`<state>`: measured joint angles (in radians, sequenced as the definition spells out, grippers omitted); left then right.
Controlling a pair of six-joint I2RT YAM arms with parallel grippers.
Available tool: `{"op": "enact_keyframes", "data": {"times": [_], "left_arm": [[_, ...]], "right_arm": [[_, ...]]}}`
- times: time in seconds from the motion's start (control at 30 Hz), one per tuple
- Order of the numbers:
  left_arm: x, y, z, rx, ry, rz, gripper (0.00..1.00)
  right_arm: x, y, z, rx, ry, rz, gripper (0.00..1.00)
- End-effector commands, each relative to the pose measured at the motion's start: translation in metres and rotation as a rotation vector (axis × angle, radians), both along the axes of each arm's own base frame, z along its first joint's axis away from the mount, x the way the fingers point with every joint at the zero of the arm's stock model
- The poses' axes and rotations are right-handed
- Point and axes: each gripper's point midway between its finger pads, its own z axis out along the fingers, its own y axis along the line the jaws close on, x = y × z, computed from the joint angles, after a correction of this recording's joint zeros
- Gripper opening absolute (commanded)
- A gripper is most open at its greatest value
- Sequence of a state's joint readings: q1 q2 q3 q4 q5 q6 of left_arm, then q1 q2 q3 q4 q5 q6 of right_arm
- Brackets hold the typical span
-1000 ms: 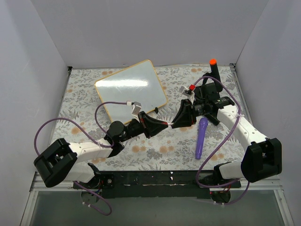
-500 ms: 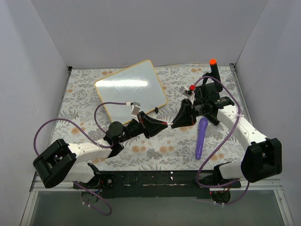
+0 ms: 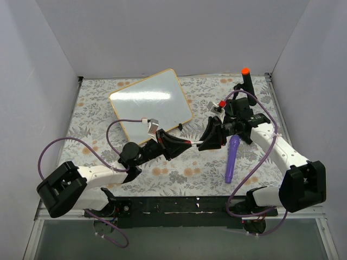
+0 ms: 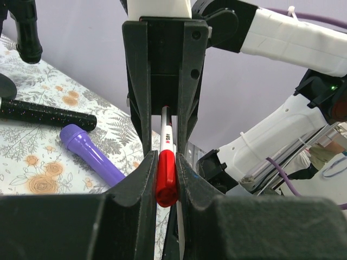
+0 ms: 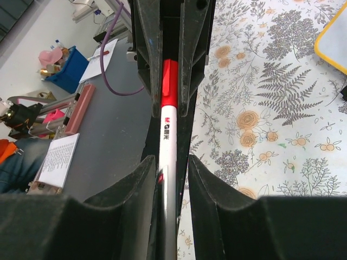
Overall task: Write a sentence on the whiteboard
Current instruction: Open the whiteboard marker at the center of the board.
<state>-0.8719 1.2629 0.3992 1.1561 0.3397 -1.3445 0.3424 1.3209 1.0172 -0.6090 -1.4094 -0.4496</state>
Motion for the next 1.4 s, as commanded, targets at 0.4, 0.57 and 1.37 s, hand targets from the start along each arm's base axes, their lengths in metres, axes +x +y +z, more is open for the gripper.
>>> {"op": "enact_keyframes", "data": {"times": [0.4, 0.57, 1.37], "left_arm": [[-0.002, 0.052, 0.029, -0.25, 0.027, 0.148, 0.0], [0.002, 0.071, 0.047, -0.337, 0.021, 0.22, 0.0], [0.012, 0.067, 0.06, -0.365, 0.023, 0.238, 0.0]], "right_arm": [[0.009, 0.005, 0.04, 0.061, -0.022, 0.038, 0.58], [0.023, 0.018, 0.053, -0.005, -0.03, 0.026, 0.61], [0.012, 0.044, 0.058, -0.011, 0.034, 0.097, 0.23]]}}
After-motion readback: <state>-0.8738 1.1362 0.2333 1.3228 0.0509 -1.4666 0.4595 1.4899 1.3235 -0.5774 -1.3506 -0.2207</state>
